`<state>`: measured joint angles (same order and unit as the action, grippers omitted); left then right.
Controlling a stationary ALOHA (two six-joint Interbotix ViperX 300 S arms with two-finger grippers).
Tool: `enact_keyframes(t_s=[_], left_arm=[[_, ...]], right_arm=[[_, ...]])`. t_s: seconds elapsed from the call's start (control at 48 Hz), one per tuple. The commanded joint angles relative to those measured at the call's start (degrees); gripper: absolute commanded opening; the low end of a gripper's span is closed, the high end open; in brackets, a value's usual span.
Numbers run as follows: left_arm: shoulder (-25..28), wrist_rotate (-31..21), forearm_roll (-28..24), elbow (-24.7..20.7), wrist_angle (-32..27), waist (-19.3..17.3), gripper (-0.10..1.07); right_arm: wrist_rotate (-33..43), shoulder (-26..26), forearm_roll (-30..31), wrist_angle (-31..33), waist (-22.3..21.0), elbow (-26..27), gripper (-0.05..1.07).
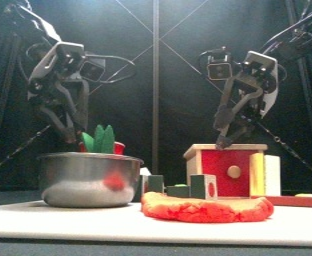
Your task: Move soy sauce bowl onto cutting board
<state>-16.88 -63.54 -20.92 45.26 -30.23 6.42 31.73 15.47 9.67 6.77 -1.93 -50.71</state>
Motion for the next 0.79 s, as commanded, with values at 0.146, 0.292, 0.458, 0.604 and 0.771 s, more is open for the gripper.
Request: enact_keyframes(t_s=[0.146,0.292,0.458,0.604,0.771], left_arm=[[-3.2,0.1,-7.6,-0.7,6.7,-0.1,0.79],[-3.3,-0.1,-15.3,1.5,16.0,-1.3,0.79],[-3.4,-0.1,-17.5,2.7,22.9,-4.1,0.79],[-3.6,0.0,-17.5,2.9,27.8,-5.6,0.79],[-3.6,0.1,-17.4,3.2,29.5,-6.1,0.79]], right_arm=[[-0.3,1.3,0.4,-4.2,0.1,0.8,1.03],[-0.3,1.4,0.6,-5.8,0.1,0.9,1.03],[0.0,1.6,0.6,-6.7,0.1,1.1,1.03],[-0.4,2.1,0.7,-7.2,0.1,1.5,1.03],[-0.6,2.3,2.0,-8.1,0.2,1.4,1.03]])
